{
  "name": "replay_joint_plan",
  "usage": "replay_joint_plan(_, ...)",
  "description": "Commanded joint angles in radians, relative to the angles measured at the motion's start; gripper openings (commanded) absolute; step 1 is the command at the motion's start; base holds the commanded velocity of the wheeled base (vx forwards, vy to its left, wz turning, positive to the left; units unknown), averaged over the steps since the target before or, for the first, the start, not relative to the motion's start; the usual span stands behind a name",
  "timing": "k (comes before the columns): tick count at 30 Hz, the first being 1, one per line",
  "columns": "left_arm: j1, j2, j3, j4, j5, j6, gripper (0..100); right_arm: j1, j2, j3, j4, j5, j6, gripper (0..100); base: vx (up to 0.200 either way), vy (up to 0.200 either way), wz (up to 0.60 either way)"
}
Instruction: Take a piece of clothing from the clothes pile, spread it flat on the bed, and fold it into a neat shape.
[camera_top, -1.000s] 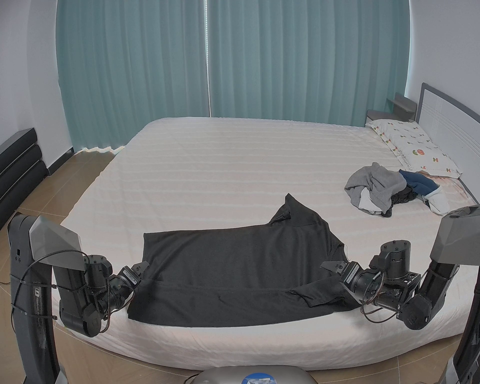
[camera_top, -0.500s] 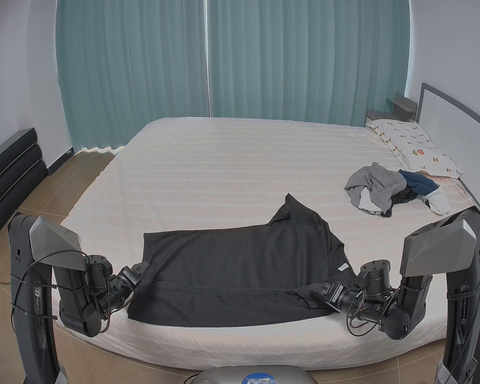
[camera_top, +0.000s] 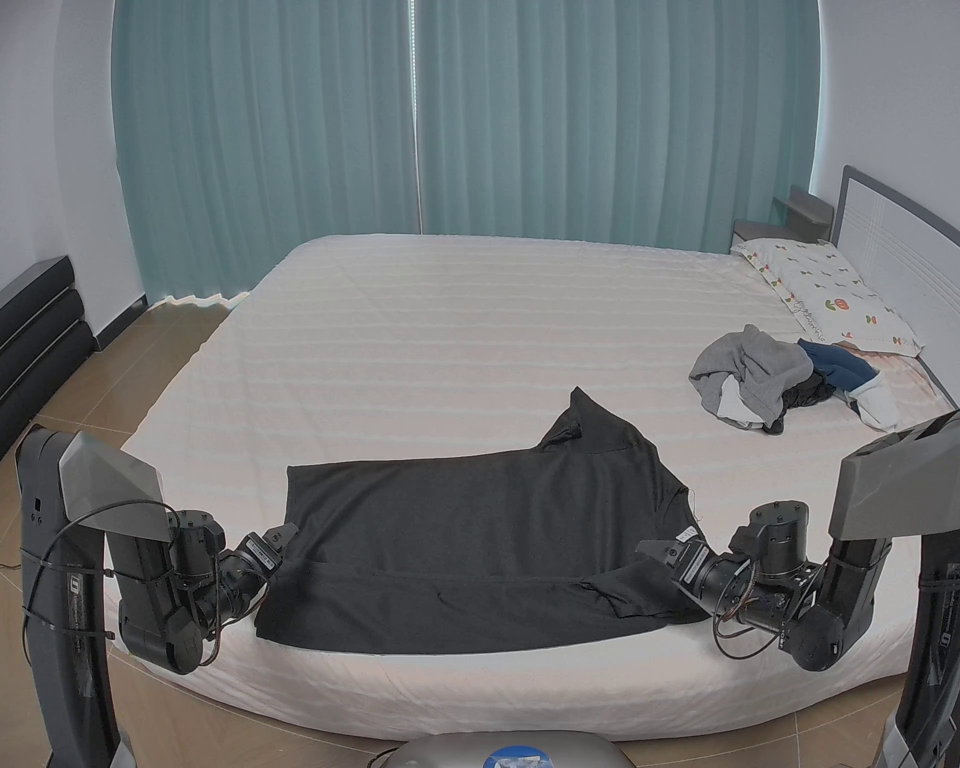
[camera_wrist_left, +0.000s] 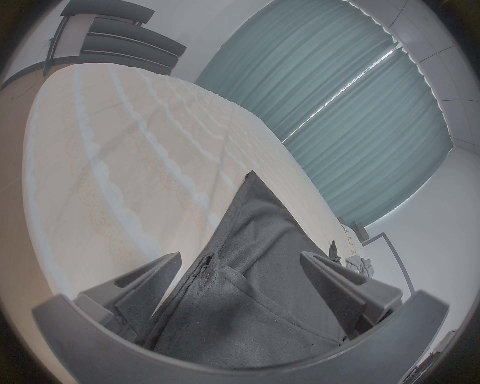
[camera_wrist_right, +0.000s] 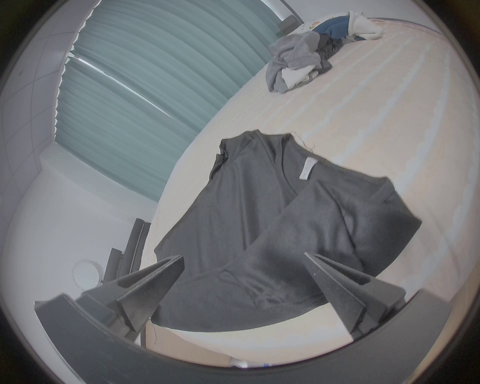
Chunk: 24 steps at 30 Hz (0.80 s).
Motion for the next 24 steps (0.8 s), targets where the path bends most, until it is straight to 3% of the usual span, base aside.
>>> replay_joint_plan(1, 0.0, 0.0, 0.001, -0.001, 0.0, 0.0, 100, -0.057, -0.042, 0.003, 0.004, 0.015, -0.009, 100, 0.0, 0.0, 0.0)
replay_joint_plan(10, 0.0, 0.0, -0.001, -0.001, 0.0, 0.0, 100, -0.129, 0.071, -0.074, 0.005, 0.087, -0.063, 100, 0.0, 0.0, 0.0)
replay_joint_plan(24, 0.0, 0.0, 0.001, -0.001, 0.0, 0.0, 100, -0.169, 0.191, -0.174, -0.007, 0.113, -0.083, 100, 0.0, 0.0, 0.0)
